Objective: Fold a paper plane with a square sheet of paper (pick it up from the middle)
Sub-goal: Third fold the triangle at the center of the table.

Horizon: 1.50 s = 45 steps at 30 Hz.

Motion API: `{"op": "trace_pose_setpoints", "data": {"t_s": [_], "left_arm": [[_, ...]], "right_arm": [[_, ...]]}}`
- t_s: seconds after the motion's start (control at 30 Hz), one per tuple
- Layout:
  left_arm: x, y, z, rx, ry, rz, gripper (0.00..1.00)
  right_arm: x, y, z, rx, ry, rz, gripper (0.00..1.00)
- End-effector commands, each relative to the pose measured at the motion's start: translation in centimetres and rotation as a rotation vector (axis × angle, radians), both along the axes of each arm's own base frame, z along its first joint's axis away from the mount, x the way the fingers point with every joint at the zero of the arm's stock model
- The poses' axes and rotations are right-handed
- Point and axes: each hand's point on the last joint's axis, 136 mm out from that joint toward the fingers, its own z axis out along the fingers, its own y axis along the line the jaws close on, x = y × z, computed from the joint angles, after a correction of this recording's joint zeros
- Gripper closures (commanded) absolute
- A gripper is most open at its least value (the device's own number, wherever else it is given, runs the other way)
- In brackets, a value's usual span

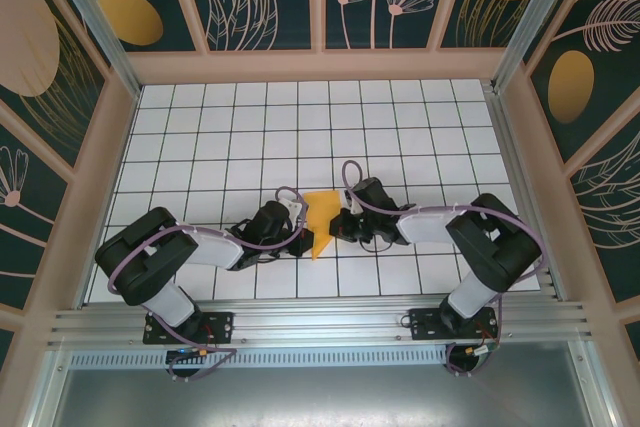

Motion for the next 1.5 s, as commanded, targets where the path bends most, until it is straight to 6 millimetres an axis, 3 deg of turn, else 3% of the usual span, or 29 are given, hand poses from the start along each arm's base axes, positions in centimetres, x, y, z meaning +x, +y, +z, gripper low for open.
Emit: {"op": "trace_pose_setpoints", "data": {"t_s": [0.0, 0.4, 0.77, 0.87, 1.13, 1.47], "left_arm": [[-0.6, 2.1, -2.3, 0.115, 0.040, 0.025, 1.00], [-0.7, 2.1, -2.3, 0.119, 0.043, 0.021, 1.00], [-0.7, 2.1, -2.3, 0.124, 0.041, 0.020, 1.00], [-0.7, 2.2, -2.4, 0.127, 0.041, 0.018, 1.00], [-0.8, 2.2, -2.3, 0.127, 0.041, 0.018, 1.00], [-0.8, 2.3, -2.2, 0.126, 0.039, 0.017, 1.00]], "right_arm": [[-1.0, 0.6, 1.3, 0.044, -0.018, 0.018, 0.94], [-2.6, 0.1, -2.3, 0.006, 0.049, -0.006, 0.95], [-2.8, 1.6, 1.2, 0.061, -0.012, 0.018, 0.94], [-3.2, 2.1, 0.9, 0.066, -0.004, 0.024, 0.94], [-3.9, 1.5, -2.2, 0.020, 0.049, 0.006, 0.95], [-3.9, 2.8, 1.2, 0.061, -0.011, 0.033, 0.94]]}}
